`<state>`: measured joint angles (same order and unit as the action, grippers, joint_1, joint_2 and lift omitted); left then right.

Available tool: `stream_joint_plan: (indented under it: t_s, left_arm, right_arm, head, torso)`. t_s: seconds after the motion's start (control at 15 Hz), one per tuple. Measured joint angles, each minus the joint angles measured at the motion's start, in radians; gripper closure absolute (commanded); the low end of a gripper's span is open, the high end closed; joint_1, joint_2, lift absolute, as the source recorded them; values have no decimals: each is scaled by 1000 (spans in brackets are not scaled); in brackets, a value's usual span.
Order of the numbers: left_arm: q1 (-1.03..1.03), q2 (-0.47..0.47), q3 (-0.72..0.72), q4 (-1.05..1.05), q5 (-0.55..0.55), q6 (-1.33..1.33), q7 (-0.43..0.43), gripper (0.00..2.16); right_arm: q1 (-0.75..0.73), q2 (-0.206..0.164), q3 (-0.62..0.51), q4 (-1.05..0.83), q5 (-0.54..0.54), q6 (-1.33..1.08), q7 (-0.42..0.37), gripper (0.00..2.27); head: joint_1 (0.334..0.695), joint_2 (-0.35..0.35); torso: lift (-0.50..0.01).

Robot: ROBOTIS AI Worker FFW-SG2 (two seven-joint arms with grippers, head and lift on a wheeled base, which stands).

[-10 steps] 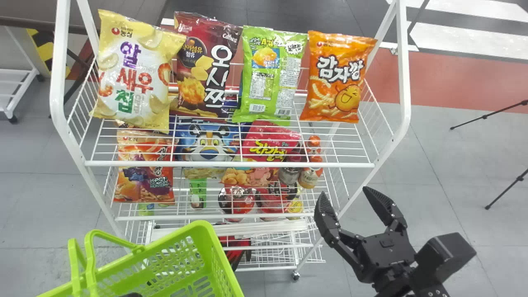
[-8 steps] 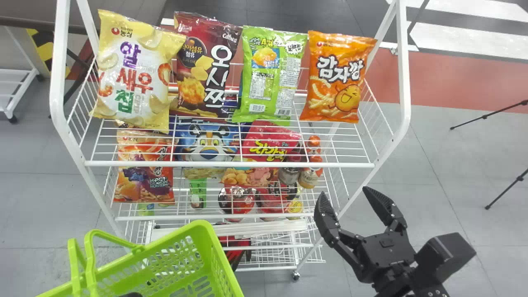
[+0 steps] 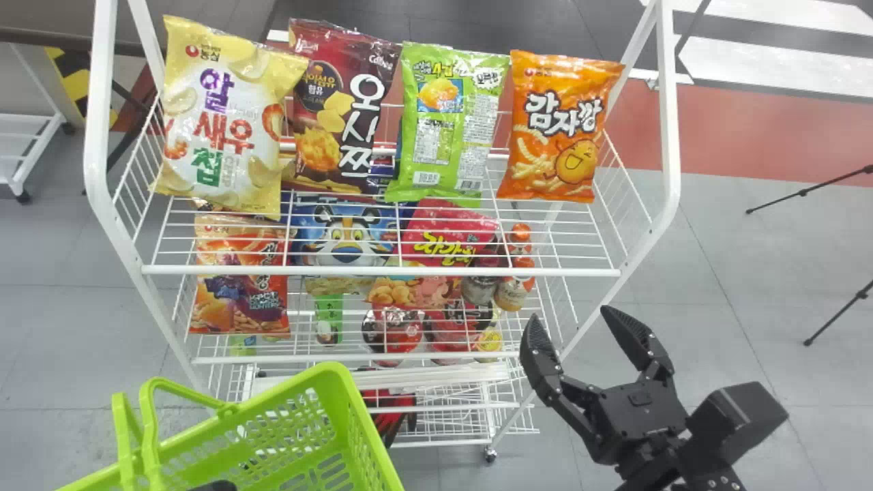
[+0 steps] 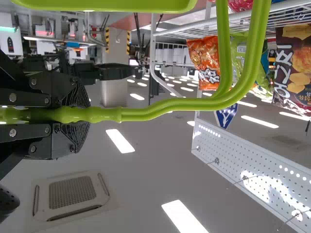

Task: Hold basket handle with left hand then pick Gkobukchip with right hand and place into basket

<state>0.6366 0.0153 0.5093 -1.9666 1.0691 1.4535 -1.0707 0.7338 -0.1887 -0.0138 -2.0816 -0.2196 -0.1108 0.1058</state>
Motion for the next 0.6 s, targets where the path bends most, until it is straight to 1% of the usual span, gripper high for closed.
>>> stream_joint_plan:
  t_s: [0.33,0.6]
  left_arm:
    - [0,0,-6,0,-1,-6,0,2148]
    - [0,2,-8,-5,-2,-6,5,2148]
  right_arm:
    - [-69,11,-1,4,1,59,-5,90]
    - [-180,34,2,5,2,250,-6,80]
  head:
    - [695,-173]
    - [695,-154]
  torso:
    - [0]
    - [0]
